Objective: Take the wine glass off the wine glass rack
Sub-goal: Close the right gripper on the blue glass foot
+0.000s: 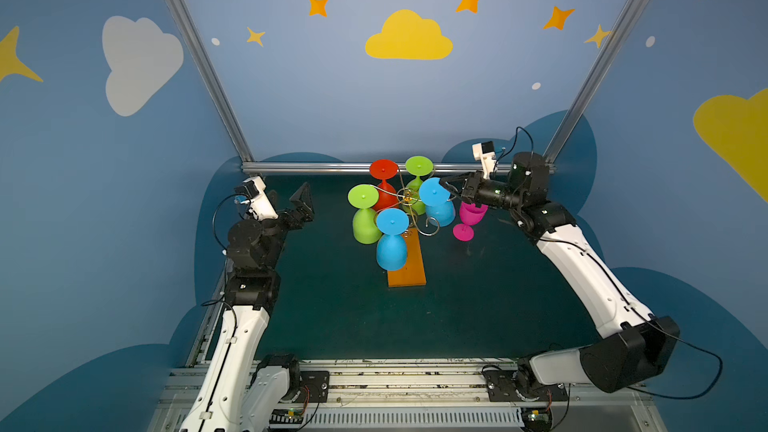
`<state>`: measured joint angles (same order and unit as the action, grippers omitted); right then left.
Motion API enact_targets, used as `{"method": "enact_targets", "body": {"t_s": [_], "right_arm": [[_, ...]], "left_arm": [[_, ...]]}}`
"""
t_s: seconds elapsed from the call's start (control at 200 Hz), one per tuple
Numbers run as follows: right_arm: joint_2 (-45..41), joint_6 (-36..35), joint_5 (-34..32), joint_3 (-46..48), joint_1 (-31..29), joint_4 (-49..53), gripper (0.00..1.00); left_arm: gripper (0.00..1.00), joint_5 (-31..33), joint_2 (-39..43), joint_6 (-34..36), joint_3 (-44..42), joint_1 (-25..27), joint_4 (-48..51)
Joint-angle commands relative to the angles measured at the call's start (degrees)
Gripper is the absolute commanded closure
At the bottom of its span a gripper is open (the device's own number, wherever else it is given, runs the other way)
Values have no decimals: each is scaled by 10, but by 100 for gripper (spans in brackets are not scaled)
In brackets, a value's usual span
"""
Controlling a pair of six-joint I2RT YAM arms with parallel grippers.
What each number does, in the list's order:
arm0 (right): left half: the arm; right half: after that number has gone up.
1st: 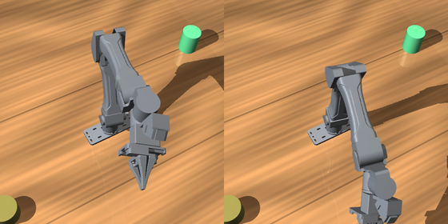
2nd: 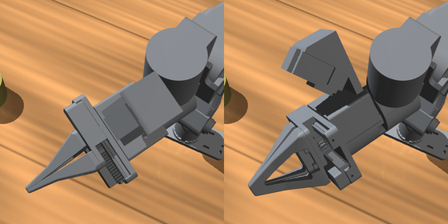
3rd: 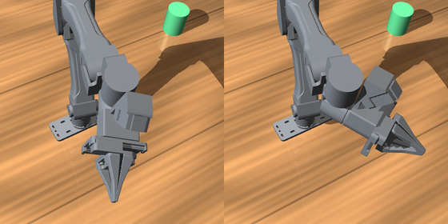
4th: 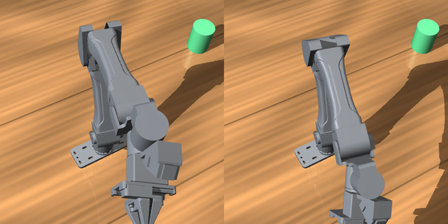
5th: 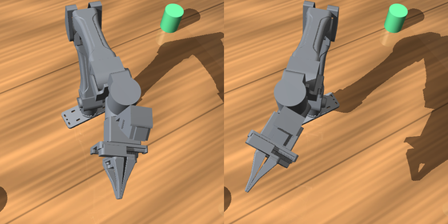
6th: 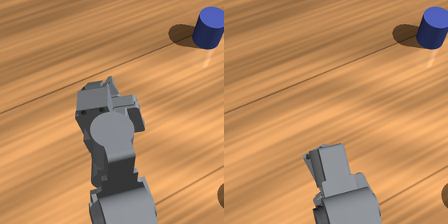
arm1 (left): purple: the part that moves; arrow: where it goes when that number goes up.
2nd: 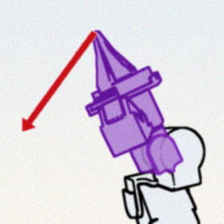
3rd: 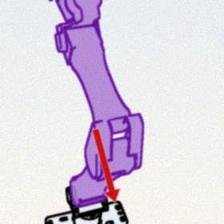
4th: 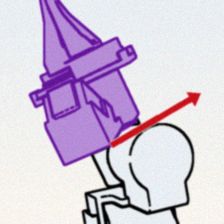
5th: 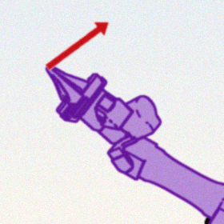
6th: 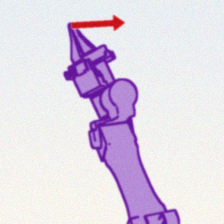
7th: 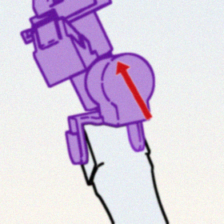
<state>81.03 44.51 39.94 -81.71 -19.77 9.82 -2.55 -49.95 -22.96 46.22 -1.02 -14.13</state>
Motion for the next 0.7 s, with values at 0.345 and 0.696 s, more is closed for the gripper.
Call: {"method": "enact_targets", "body": {"t_s": [0.345, 0.696], "right_arm": [[54, -1, -2, -71, 15, -27, 100], [37, 12, -3, -49, 50, -45, 100]], "left_arm": [[1, 9, 10, 4, -2, -2, -3], [1, 10, 10, 1, -3, -2, -2]]}}
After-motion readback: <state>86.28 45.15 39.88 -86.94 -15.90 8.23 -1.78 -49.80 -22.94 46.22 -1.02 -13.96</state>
